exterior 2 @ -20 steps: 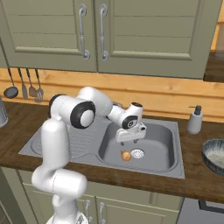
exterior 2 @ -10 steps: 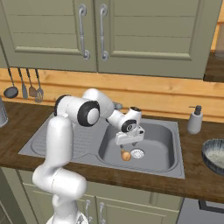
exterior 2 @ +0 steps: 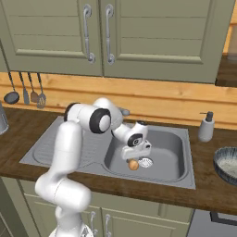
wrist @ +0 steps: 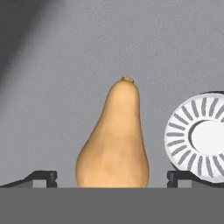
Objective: Pick the squash from the sink and place it in the bowl. Then pick the bowl and place it in the microwave. Then close the microwave door and press the start button.
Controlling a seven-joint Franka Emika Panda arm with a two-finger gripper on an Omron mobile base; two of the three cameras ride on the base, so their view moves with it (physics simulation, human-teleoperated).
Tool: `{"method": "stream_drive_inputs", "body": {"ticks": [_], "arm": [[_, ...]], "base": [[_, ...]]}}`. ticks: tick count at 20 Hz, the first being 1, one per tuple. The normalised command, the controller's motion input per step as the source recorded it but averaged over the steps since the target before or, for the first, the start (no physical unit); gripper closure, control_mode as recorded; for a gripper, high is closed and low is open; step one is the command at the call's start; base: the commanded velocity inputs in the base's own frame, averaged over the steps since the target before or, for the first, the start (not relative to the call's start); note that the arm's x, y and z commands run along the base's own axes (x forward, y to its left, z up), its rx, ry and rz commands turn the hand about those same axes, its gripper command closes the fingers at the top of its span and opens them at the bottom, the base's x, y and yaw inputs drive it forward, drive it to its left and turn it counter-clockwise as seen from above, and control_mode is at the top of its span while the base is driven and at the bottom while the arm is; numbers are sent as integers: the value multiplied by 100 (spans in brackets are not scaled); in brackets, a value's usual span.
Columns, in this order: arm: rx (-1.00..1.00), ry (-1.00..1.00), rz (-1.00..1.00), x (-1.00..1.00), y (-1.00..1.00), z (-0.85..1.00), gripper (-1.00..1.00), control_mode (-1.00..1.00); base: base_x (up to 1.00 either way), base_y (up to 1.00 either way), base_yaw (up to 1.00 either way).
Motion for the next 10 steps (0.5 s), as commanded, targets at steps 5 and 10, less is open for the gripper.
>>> {"method": "stream_drive_inputs", "body": {"ticks": [5, 10], "arm": [[0, 5, 0, 1, 0, -47, -100, -100], [0, 6, 2, -6, 3, -47, 100, -100]], "base": [[0, 0, 0], [0, 0, 0]]}}
